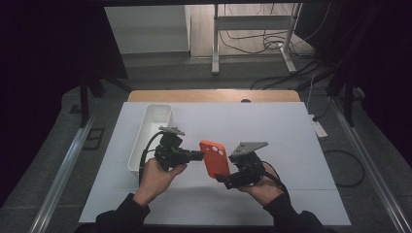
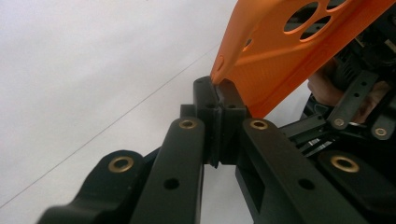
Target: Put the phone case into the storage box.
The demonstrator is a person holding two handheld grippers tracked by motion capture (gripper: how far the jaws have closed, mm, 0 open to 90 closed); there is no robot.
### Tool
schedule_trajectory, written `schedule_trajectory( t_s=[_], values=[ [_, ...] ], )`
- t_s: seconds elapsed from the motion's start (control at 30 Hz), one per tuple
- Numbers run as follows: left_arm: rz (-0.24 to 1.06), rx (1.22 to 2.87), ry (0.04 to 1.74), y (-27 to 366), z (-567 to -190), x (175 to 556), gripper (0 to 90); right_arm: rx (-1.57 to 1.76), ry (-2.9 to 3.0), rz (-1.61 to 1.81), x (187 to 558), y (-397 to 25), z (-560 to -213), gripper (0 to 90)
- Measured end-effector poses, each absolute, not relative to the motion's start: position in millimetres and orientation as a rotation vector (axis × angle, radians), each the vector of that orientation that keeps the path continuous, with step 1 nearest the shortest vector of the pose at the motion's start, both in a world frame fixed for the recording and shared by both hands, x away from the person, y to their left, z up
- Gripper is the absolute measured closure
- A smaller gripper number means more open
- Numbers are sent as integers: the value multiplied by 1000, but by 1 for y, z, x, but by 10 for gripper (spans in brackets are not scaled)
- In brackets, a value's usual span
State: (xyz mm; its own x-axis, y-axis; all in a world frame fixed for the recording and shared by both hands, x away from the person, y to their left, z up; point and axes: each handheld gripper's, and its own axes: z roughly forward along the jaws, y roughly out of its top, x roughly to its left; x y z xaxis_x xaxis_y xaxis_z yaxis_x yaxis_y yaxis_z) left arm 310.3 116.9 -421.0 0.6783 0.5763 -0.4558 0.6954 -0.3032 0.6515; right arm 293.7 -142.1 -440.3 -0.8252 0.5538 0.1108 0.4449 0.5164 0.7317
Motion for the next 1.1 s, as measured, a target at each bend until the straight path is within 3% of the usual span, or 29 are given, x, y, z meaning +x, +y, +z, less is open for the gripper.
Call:
schedule_trajectory(
  t_s=[0.57,1.1],
  values=[
    [-124,2025,983,123,-420,314,893,890,2585,1136,289,-157,-443,7],
    [-96,2040,1004,137,-418,322,893,940,2562,1113,283,-179,-444,0]
  ],
)
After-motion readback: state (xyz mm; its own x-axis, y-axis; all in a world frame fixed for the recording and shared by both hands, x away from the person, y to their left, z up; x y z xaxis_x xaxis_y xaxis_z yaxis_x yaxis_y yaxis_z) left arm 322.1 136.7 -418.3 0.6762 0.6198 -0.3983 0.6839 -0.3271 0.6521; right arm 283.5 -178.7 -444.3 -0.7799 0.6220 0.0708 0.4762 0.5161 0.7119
